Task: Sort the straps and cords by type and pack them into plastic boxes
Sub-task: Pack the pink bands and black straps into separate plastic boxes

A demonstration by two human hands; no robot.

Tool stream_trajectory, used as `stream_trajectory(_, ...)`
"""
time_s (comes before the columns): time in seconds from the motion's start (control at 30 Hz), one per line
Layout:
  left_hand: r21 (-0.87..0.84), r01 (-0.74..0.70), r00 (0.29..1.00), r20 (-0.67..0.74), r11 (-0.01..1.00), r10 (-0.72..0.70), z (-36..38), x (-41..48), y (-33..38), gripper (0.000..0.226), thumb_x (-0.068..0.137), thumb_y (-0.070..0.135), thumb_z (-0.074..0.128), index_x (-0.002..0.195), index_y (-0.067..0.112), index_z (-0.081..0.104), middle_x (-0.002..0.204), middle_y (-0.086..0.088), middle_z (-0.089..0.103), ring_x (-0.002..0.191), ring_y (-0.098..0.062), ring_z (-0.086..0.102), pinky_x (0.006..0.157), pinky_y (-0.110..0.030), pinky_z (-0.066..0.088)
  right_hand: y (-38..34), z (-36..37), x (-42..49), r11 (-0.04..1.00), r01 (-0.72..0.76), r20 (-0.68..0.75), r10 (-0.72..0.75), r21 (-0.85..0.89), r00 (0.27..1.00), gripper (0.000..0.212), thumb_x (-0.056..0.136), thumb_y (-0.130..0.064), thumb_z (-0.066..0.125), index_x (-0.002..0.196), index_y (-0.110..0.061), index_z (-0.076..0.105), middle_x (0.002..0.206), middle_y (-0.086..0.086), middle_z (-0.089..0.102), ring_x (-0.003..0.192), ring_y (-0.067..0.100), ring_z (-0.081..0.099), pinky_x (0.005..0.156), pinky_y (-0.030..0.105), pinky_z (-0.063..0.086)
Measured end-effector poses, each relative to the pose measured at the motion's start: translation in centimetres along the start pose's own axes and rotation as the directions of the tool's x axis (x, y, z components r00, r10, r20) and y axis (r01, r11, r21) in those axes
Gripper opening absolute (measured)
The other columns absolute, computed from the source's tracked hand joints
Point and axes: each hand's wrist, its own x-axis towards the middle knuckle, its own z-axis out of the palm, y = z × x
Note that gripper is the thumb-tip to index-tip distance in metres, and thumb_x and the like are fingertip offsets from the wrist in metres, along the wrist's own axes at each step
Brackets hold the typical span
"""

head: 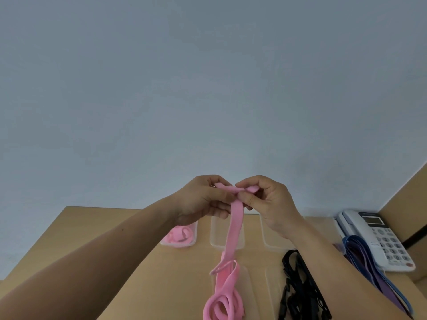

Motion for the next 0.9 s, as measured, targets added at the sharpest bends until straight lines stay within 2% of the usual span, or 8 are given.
stream_trajectory(0.1,-0.003,-0.01,1.0,-0.026,1.0,0.01,0.25,0.08,-0.02,0.016,0.088,0.014,0.07,0.097,0.006,0.06,0.092,-0.018,0.073,0.07,-0.022,0.066,0.063,-0.029,0.055,0.04,-0.12,0.07,1.0,-0.007,0.018,0.007,0.018,1.0,0.029,0.085,0.003,0.07,0.088,-0.025,0.074,0.084,-0.003,0.073,0.072,0.01,0.067,0.066,0.019,0.052)
stream_trajectory(0.23,0.008,-0.067,0.991,-0.112,0.998,0.068,0.52,0.25,-0.27,0.016,0.085,0.005,0.073,0.097,0.002,0.063,0.085,-0.019,0.071,0.07,-0.024,0.068,0.063,-0.029,0.056,0.5,-0.28,0.01,0.992,-0.085,0.027,0.082,0.096,0.996,0.025,0.082,0.005,0.072,0.095,-0.017,0.071,0.083,-0.004,0.071,0.072,0.012,0.067,0.066,0.021,0.053)
stream_trajectory(0.33,0.048,-0.124,0.977,-0.168,0.991,0.13,0.36,0.39,-0.45,0.017,0.082,-0.001,0.075,0.095,0.004,0.065,0.086,-0.019,0.067,0.082,-0.035,0.07,0.08,-0.044,0.059,0.45,-0.28,0.02,0.979,-0.146,0.034,0.142,0.145,0.989,0.02,0.084,-0.013,0.075,0.103,-0.014,0.068,0.082,0.005,0.07,0.069,0.022,0.067,0.064,0.031,0.054)
stream_trajectory(0.4,0.104,-0.141,0.973,-0.171,0.984,0.158,0.32,0.37,-0.57,0.018,0.081,0.0,0.077,0.094,0.005,0.066,0.081,-0.013,0.066,0.082,-0.034,0.069,0.084,-0.048,0.057,0.3,-0.22,0.11,0.98,-0.148,0.04,0.143,0.137,0.989,0.019,0.084,-0.024,0.075,0.097,-0.01,0.069,0.077,0.013,0.07,0.065,0.023,0.065,0.061,0.032,0.053)
stream_trajectory(0.5,0.145,-0.139,0.974,-0.16,0.98,0.161,0.38,0.2,-0.63,0.021,0.081,0.004,0.079,0.097,0.006,0.065,0.077,-0.008,0.068,0.074,-0.024,0.068,0.07,-0.034,0.058,0.23,-0.1,0.28,0.99,-0.117,0.004,0.117,0.077,0.993,0.011,0.086,-0.018,0.073,0.089,-0.009,0.07,0.072,0.011,0.07,0.06,0.02,0.063,0.058,0.03,0.051)
stream_trajectory(0.57,0.142,-0.12,0.976,-0.163,0.983,0.143,0.46,0.17,-0.62,0.024,0.082,0.007,0.078,0.101,0.004,0.063,0.083,-0.012,0.072,0.075,-0.024,0.069,0.065,-0.028,0.056,0.26,-0.15,0.3,0.995,-0.093,-0.028,0.094,0.046,0.995,0.005,0.086,-0.014,0.073,0.089,-0.012,0.07,0.07,0.005,0.07,0.057,0.017,0.063,0.057,0.026,0.051)
stream_trajectory(0.7,0.147,-0.07,0.991,-0.1,0.987,0.085,0.54,-0.05,-0.61,0.025,0.088,0.012,0.073,0.105,0.0,0.058,0.092,-0.021,0.074,0.073,-0.025,0.069,0.061,-0.028,0.056,0.4,-0.27,0.2,0.998,-0.056,-0.038,0.055,-0.015,0.998,0.015,0.087,-0.008,0.072,0.088,-0.023,0.071,0.075,-0.006,0.071,0.06,0.01,0.065,0.06,0.021,0.053)
stream_trajectory(0.9,0.122,-0.058,0.994,-0.082,0.991,0.068,0.45,-0.14,-0.39,0.02,0.088,0.014,0.072,0.101,0.005,0.06,0.088,-0.016,0.073,0.072,-0.024,0.066,0.063,-0.028,0.054,0.46,0.3,-0.09,1.0,-0.01,-0.016,0.01,-0.012,1.0,0.026,0.085,-0.007,0.074,0.086,-0.033,0.071,0.083,-0.011,0.071,0.073,0.004,0.067,0.067,0.014,0.05)
